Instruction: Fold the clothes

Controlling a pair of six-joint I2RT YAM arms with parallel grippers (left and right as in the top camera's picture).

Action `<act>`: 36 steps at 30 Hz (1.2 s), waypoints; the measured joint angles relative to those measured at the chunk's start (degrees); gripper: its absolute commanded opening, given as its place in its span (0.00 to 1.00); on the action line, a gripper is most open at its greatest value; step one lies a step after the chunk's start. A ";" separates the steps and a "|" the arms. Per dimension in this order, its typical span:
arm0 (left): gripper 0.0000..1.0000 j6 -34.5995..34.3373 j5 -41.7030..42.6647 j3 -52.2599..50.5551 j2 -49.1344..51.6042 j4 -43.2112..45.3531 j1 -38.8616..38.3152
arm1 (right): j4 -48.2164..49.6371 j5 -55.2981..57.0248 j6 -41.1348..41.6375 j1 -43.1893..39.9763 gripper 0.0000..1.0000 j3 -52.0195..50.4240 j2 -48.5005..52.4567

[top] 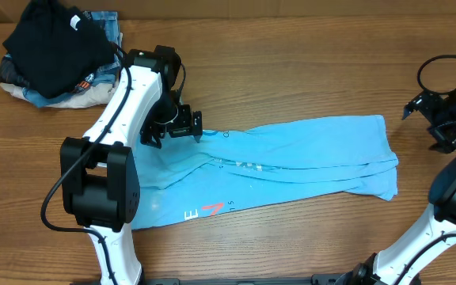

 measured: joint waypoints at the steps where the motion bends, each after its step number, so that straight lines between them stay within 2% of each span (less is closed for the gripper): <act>1: 1.00 0.00 0.55 0.00 0.00 -0.02 -0.02 | -0.17 -0.22 -0.15 0.09 0.96 0.00 0.00; 12: 1.00 -0.28 2.12 -3.08 0.00 2.78 -3.41 | -1.84 -1.81 -3.69 -2.34 1.00 -0.39 0.00; 26: 1.00 -1.11 2.60 -11.63 0.00 11.10 -7.93 | -3.21 -7.67 -12.81 -2.99 1.00 -8.57 0.00; 31: 1.00 -1.14 2.64 -13.27 0.00 13.20 -8.74 | -5.09 -8.66 -14.23 -2.99 1.00 -10.93 0.00; 36: 1.00 -1.14 2.75 -14.27 0.00 14.75 -8.92 | -2.78 -8.85 -15.19 -2.99 1.00 -14.67 0.00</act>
